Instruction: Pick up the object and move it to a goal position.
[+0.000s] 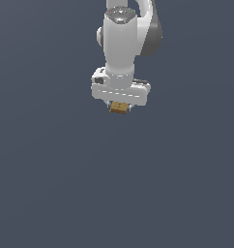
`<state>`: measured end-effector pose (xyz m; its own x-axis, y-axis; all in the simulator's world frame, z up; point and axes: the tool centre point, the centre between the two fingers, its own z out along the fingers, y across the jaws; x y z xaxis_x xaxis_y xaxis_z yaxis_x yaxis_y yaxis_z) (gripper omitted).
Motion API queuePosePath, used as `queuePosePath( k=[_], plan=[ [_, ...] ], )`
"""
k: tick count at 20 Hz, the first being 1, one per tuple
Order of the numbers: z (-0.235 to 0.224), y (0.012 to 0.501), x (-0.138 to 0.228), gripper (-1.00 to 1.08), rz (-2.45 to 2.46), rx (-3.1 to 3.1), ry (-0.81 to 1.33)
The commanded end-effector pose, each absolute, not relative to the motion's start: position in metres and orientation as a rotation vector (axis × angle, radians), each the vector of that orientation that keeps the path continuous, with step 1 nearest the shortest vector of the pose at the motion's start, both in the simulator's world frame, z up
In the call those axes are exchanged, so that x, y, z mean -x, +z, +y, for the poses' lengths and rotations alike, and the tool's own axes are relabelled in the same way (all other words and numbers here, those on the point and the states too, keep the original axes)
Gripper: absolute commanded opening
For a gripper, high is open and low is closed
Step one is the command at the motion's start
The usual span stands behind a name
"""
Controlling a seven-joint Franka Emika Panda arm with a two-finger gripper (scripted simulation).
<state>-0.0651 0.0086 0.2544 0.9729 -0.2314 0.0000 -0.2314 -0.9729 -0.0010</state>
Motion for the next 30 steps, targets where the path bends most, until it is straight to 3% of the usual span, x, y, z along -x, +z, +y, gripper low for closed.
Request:
queuePosePath(
  k=[1, 16, 30],
  plan=[
    [0.004, 0.281, 0.062, -1.00, 0.366, 3.119, 0.000],
    [-0.020, 0.414, 0.039, -1.00, 0.366, 3.120, 0.000],
    [-0.027, 0.450, 0.031, -1.00, 0.366, 3.120, 0.000]
  ],
)
